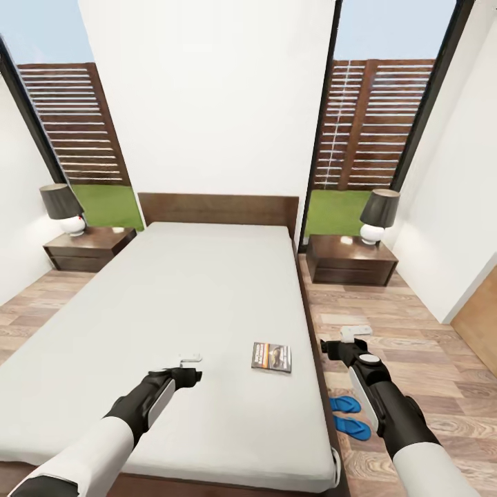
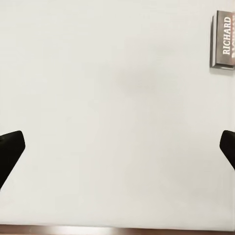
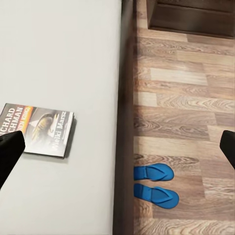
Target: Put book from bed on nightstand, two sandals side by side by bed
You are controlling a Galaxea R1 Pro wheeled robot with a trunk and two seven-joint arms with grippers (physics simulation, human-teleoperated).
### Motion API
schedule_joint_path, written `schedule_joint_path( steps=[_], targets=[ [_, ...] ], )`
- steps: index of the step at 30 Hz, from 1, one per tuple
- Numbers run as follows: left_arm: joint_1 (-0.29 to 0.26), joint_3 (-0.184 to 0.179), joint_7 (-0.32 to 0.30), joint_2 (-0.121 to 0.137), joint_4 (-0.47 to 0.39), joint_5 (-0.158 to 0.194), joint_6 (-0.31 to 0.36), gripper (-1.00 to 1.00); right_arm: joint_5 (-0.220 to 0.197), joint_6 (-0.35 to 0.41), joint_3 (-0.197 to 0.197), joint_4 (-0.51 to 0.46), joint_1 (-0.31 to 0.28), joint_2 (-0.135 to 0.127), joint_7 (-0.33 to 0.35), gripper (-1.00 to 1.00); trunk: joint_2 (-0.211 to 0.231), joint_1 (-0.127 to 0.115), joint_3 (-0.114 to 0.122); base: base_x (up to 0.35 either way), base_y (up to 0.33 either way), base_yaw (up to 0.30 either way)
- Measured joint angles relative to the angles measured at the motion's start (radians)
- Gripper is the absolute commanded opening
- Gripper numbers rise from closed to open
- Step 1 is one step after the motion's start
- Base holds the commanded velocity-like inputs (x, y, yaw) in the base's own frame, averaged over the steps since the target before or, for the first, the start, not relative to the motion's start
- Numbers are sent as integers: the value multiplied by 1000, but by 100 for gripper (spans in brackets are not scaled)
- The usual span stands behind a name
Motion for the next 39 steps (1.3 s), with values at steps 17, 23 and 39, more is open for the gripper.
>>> schedule_joint_path(
  steps=[17,23,39],
  targets=[
    [1,-1,1,0,0,0,-3,100,-2,-1,-2,4,0,0,-1,100,0,0,25,0,0,0],
    [2,-2,1,0,0,-1,-4,100,-1,-1,0,8,0,0,1,100,0,0,26,0,0,0],
    [2,-5,1,0,0,-3,-6,100,0,-40,0,10,7,-1,3,100,0,0,26,0,0,0]
  ],
)
